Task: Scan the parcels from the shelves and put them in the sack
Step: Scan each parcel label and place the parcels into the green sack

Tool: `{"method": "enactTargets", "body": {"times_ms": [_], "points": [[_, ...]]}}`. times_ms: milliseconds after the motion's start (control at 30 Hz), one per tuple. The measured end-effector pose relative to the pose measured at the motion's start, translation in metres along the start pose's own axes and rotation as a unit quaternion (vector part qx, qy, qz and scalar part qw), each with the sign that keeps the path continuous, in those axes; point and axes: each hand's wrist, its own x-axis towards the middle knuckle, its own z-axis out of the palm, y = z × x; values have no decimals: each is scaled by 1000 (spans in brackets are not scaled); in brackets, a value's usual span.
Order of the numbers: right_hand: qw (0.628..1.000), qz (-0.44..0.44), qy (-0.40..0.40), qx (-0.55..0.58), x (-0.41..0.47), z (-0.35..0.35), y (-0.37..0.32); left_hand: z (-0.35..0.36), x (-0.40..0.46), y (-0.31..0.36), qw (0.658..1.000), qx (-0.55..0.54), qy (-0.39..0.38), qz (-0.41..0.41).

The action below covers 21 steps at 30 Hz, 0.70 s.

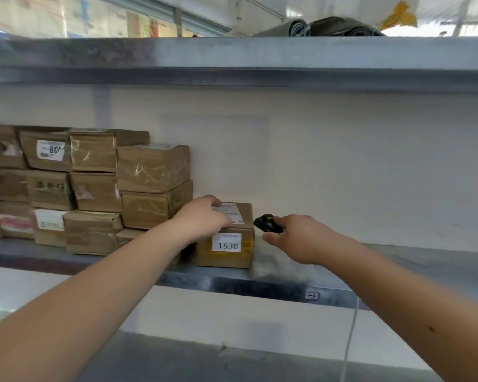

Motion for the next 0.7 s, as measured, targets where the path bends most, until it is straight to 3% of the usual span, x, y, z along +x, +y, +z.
{"method": "enactTargets", "body": {"times_ms": [200,400,567,700], "points": [[998,61,-3,28,-9,-3,17,15,6,1,977,-197,-67,-53],[995,83,2,57,-33,-5,11,30,6,-9,948,-281,-133,-74],[989,97,20,111,-61,-18,-7,28,-3,-12,925,-329,-188,13],[987,113,48,106,-89,-29,-22,30,-18,-15,923,-335,-153,115]]}}
